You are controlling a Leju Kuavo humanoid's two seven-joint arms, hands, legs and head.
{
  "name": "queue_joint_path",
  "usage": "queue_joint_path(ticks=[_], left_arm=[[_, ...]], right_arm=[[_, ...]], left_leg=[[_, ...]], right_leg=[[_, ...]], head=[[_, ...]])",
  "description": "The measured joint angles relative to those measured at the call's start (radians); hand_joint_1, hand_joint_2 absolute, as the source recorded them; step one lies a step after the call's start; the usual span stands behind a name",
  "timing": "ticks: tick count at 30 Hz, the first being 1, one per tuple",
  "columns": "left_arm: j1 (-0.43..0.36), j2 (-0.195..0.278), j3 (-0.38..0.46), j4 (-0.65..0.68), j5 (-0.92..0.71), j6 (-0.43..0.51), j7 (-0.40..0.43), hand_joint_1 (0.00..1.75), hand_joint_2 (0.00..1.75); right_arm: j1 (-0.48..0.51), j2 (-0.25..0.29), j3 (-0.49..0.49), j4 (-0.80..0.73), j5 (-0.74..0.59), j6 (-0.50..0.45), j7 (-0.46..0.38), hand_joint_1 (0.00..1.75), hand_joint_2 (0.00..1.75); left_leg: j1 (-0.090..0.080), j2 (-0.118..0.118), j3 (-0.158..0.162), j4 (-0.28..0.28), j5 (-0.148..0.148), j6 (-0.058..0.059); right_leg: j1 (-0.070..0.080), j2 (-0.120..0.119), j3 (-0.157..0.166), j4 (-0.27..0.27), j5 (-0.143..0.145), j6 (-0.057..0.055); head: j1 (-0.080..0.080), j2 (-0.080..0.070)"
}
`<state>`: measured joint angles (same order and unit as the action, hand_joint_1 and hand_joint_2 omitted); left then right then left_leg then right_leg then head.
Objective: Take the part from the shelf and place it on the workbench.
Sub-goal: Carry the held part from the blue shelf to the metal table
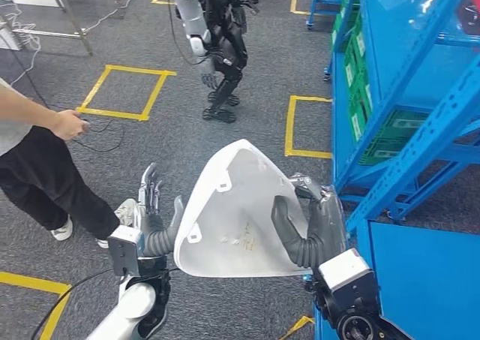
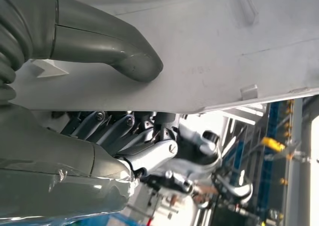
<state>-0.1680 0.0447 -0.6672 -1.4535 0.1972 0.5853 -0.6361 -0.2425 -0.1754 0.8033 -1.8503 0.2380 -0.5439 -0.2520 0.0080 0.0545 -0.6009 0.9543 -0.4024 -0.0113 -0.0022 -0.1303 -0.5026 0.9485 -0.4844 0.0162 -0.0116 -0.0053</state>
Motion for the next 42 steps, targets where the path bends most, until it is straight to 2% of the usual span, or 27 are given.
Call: queue_joint_path(ticks=[2, 4, 5, 6, 7, 8, 9, 11, 12, 13, 15, 16, 18, 19, 20, 22, 25, 26, 28, 30, 32, 34, 36, 38, 39, 40, 42], left_arm=[[-0.003, 0.003, 0.000, -0.003, 0.000, -0.003, 0.001, 0.00, 1.75], [-0.008, 0.004, 0.000, -0.003, 0.000, -0.007, 0.002, 0.00, 1.75], [-0.009, 0.004, 0.000, -0.003, 0.000, -0.009, 0.002, 0.00, 1.75], [-0.008, 0.004, 0.000, -0.003, 0.000, -0.011, 0.002, 0.00, 1.75], [-0.007, 0.005, 0.000, -0.003, 0.000, -0.012, 0.002, 0.00, 1.75], [-0.007, 0.005, 0.000, -0.003, 0.000, -0.012, 0.002, 0.00, 1.75], [-0.007, 0.005, 0.000, -0.003, 0.000, -0.012, 0.002, 0.00, 1.75], [-0.007, 0.005, 0.000, -0.003, 0.000, -0.013, 0.002, 0.00, 1.75], [-0.008, 0.005, 0.000, -0.003, 0.000, -0.013, 0.001, 0.00, 1.75], [-0.008, 0.005, 0.000, -0.003, 0.000, -0.013, 0.001, 0.00, 1.75], [-0.006, 0.006, -0.001, -0.004, 0.000, -0.013, 0.001, 0.00, 1.75], [-0.004, 0.006, -0.001, -0.004, -0.001, -0.012, 0.001, 0.00, 1.75], [-0.005, 0.008, -0.001, -0.005, -0.003, -0.010, 0.001, 0.00, 1.75], [-0.006, 0.008, -0.001, -0.006, -0.004, -0.009, 0.001, 0.00, 1.75], [-0.005, 0.008, -0.001, -0.006, -0.004, -0.008, 0.002, 0.00, 1.75], [-0.001, 0.008, -0.001, -0.006, -0.006, -0.004, 0.002, 0.00, 1.75], [0.001, 0.009, -0.001, -0.006, -0.006, -0.002, 0.002, 0.00, 1.75], [0.002, 0.009, -0.001, -0.006, -0.006, -0.001, 0.003, 0.00, 1.75], [0.003, 0.010, -0.001, -0.010, -0.009, 0.001, 0.005, 0.00, 1.75], [0.005, 0.011, -0.001, -0.017, -0.014, 0.003, 0.008, 0.00, 1.75], [0.005, 0.012, -0.001, -0.022, -0.019, 0.006, 0.010, 0.00, 1.75], [0.006, 0.013, -0.001, -0.027, -0.028, 0.011, 0.013, 0.00, 1.75], [0.006, 0.013, -0.002, -0.031, -0.040, 0.016, 0.020, 0.00, 1.75], [0.008, 0.013, -0.002, -0.033, -0.049, 0.020, 0.028, 0.00, 1.75], [0.009, 0.013, -0.003, -0.034, -0.051, 0.020, 0.030, 0.00, 1.75], [0.009, 0.013, -0.003, -0.035, -0.053, 0.021, 0.031, 0.00, 1.75], [0.010, 0.013, -0.003, -0.036, -0.055, 0.021, 0.032, 0.00, 1.75]], right_arm=[[-0.004, 0.000, 0.004, 0.003, 0.000, -0.002, -0.003, 1.75, 1.75], [-0.004, 0.000, 0.007, 0.006, 0.001, -0.003, -0.005, 1.75, 1.75], [-0.003, 0.000, 0.008, 0.007, 0.001, -0.003, -0.006, 1.75, 1.75], [-0.002, 0.000, 0.010, 0.009, 0.001, -0.003, -0.006, 1.75, 1.75], [-0.001, 0.000, 0.011, 0.011, 0.001, -0.004, -0.007, 1.75, 1.75], [-0.001, 0.000, 0.011, 0.012, 0.001, -0.004, -0.007, 1.75, 1.75], [-0.001, 0.000, 0.012, 0.012, 0.001, -0.005, -0.008, 1.75, 1.75], [-0.002, 0.000, 0.012, 0.013, 0.001, -0.006, -0.009, 1.75, 1.75], [-0.002, 0.000, 0.012, 0.013, 0.001, -0.006, -0.009, 1.75, 1.75], [-0.003, 0.000, 0.012, 0.013, 0.001, -0.007, -0.010, 1.75, 1.75], [-0.004, 0.000, 0.012, 0.013, 0.001, -0.008, -0.010, 1.75, 1.75], [-0.004, 0.001, 0.012, 0.013, 0.001, -0.008, -0.010, 1.75, 1.75], [-0.006, 0.002, 0.012, 0.013, 0.000, -0.006, -0.012, 1.75, 1.75], [-0.006, 0.002, 0.012, 0.013, 0.000, -0.004, -0.013, 1.75, 1.75], [-0.005, 0.002, 0.012, 0.013, 0.000, -0.003, -0.014, 1.75, 1.75], [-0.002, 0.002, 0.013, 0.013, 0.000, 0.000, -0.014, 1.75, 1.75], [-0.001, 0.002, 0.013, 0.013, 0.000, 0.001, -0.015, 1.75, 1.75], [0.000, 0.002, 0.014, 0.013, 0.000, 0.001, -0.015, 1.75, 1.75], [0.000, 0.002, 0.015, 0.013, 0.000, 0.001, -0.015, 1.75, 1.75], [0.000, 0.002, 0.016, 0.013, 0.000, 0.002, -0.016, 1.75, 1.75], [0.000, 0.002, 0.017, 0.013, 0.000, 0.002, -0.017, 1.75, 1.75], [0.000, 0.002, 0.016, 0.013, 0.000, 0.002, -0.018, 1.75, 1.75], [0.002, 0.002, 0.013, 0.013, 0.000, 0.001, -0.017, 1.75, 1.75], [0.008, 0.002, 0.011, 0.013, -0.001, 0.001, -0.015, 1.75, 1.75], [0.012, 0.001, 0.010, 0.013, -0.002, 0.001, -0.014, 1.75, 1.75], [0.014, 0.001, 0.010, 0.013, -0.003, 0.001, -0.013, 1.75, 1.75], [0.015, 0.001, 0.010, 0.013, -0.004, 0.001, -0.012, 1.75, 1.75]], left_leg=[[0.004, -0.026, 0.004, -0.006, 0.003, 0.012], [0.005, -0.049, 0.008, -0.008, 0.003, 0.020], [0.004, -0.063, 0.008, -0.008, 0.003, 0.023], [0.003, -0.077, 0.009, -0.007, 0.003, 0.024], [0.001, -0.093, 0.009, -0.007, 0.002, 0.025], [0.000, -0.109, 0.011, -0.006, 0.002, 0.025], [0.000, -0.125, 0.014, -0.005, 0.001, 0.024], [0.001, -0.153, 0.017, -0.004, 0.000, 0.020], [0.003, -0.166, 0.015, -0.004, 0.001, 0.016], [0.005, -0.178, 0.010, -0.005, 0.003, 0.011], [0.009, -0.200, 0.003, -0.010, 0.011, -0.004], [0.008, -0.193, 0.001, -0.007, 0.009, -0.009], [0.003, -0.139, -0.027, 0.047, -0.025, -0.017], [0.002, -0.103, -0.057, 0.110, -0.058, -0.020], [0.003, -0.081, -0.094, 0.182, -0.092, -0.025], [0.004, -0.066, -0.151, 0.293, -0.133, -0.031], [0.005, -0.065, -0.166, 0.322, -0.138, -0.033], [0.005, -0.064, -0.166, 0.321, -0.135, -0.034], [0.005, -0.028, -0.076, 0.161, -0.065, -0.030], [0.002, 0.001, 0.013, -0.002, -0.001, -0.016], [-0.001, -0.016, 0.013, -0.007, -0.003, 0.001], [0.000, -0.037, 0.017, -0.010, -0.002, 0.013], [0.002, -0.057, 0.020, -0.012, -0.001, 0.022], [-0.002, -0.081, 0.021, -0.011, -0.002, 0.027], [-0.004, -0.095, 0.022, -0.011, -0.002, 0.029], [-0.006, -0.110, 0.024, -0.011, -0.002, 0.029], [-0.007, -0.139, 0.028, -0.011, -0.003, 0.029]], right_leg=[[-0.007, 0.034, -0.013, 0.039, -0.033, 0.009], [-0.011, 0.093, -0.063, 0.152, -0.092, 0.013], [-0.011, 0.109, -0.100, 0.225, -0.119, 0.014], [-0.011, 0.118, -0.130, 0.279, -0.132, 0.014], [-0.011, 0.124, -0.148, 0.304, -0.128, 0.013], [-0.011, 0.129, -0.147, 0.287, -0.103, 0.011], [-0.011, 0.139, -0.124, 0.226, -0.059, 0.007], [-0.014, 0.191, -0.067, 0.087, 0.012, -0.002], [-0.014, 0.215, -0.044, 0.039, 0.028, -0.005], [-0.014, 0.229, -0.034, 0.020, 0.027, -0.007], [-0.013, 0.213, -0.023, 0.007, 0.028, -0.013], [-0.015, 0.199, -0.020, 0.000, 0.032, -0.017], [-0.018, 0.168, -0.012, -0.017, 0.041, -0.026], [-0.016, 0.151, -0.010, -0.020, 0.042, -0.029], [-0.014, 0.135, -0.010, -0.021, 0.042, -0.031], [-0.012, 0.109, -0.012, -0.021, 0.041, -0.033], [-0.012, 0.099, -0.012, -0.020, 0.041, -0.033], [-0.012, 0.095, -0.012, -0.020, 0.040, -0.033], [-0.008, 0.064, -0.011, -0.015, 0.033, -0.024], [-0.003, 0.028, -0.007, -0.009, 0.022, -0.009], [-0.004, 0.011, -0.002, -0.008, 0.017, 0.001], [-0.010, 0.035, -0.014, 0.026, -0.013, 0.011], [-0.014, 0.089, -0.071, 0.148, -0.078, 0.016], [-0.014, 0.118, -0.138, 0.283, -0.121, 0.014], [-0.013, 0.124, -0.154, 0.308, -0.117, 0.012], [-0.012, 0.128, -0.151, 0.290, -0.091, 0.007], [-0.009, 0.160, -0.101, 0.161, -0.010, -0.007]], head=[[0.006, 0.000], [0.022, 0.000], [0.029, 0.000], [0.034, 0.000], [0.038, 0.000], [0.040, 0.000], [0.042, 0.000], [0.045, 0.000], [0.045, 0.000], [0.046, 0.000], [0.049, 0.000], [0.048, 0.000], [0.036, 0.000], [0.029, 0.000], [0.022, 0.000], [0.018, 0.000], [0.016, 0.000], [0.015, 0.000], [0.002, 0.000], [-0.004, 0.000], [0.005, 0.000], [0.012, 0.000], [0.027, 0.000], [0.041, 0.000], [0.044, 0.000], [0.047, 0.000], [0.052, 0.000]])
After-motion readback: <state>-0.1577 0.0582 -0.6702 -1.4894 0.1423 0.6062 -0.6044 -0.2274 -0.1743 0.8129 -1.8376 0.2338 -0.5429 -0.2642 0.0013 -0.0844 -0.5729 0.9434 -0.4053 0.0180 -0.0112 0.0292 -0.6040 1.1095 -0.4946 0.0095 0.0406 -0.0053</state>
